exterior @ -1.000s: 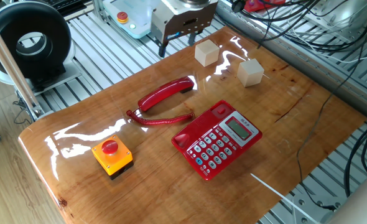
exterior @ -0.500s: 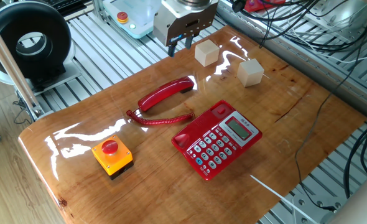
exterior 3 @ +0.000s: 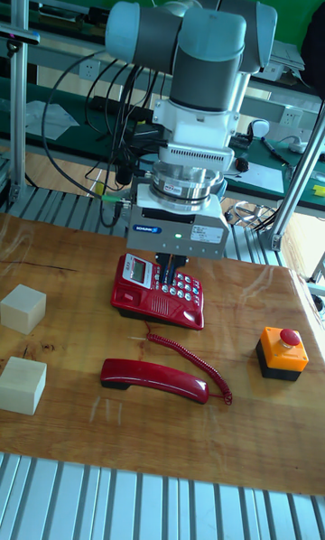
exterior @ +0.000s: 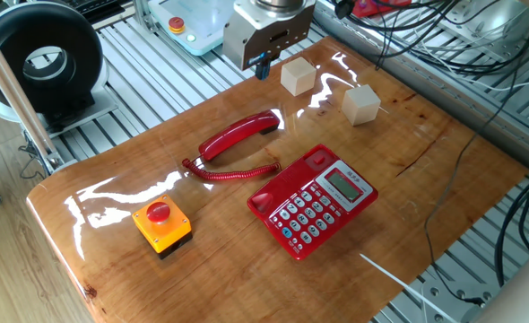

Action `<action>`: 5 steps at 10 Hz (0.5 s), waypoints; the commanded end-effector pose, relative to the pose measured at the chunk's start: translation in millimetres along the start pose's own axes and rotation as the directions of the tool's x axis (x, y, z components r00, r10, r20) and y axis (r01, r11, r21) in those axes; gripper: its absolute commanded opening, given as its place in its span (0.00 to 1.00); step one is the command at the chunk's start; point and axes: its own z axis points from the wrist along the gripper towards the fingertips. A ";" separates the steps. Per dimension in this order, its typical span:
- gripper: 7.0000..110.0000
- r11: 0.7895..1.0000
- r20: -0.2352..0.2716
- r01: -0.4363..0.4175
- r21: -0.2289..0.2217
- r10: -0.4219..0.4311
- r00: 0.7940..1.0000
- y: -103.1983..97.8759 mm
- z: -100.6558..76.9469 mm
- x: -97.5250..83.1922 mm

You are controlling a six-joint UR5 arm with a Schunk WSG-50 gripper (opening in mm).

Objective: Place the handset of the telephone on the corresponding phone cradle

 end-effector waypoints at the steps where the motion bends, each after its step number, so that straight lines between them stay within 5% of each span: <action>1: 0.00 1.000 -0.024 0.029 -0.008 -0.029 0.999 2.8 -2.7 5.6; 5: 0.00 0.999 -0.034 0.011 0.037 -0.010 0.999 -7.7 -3.2 7.9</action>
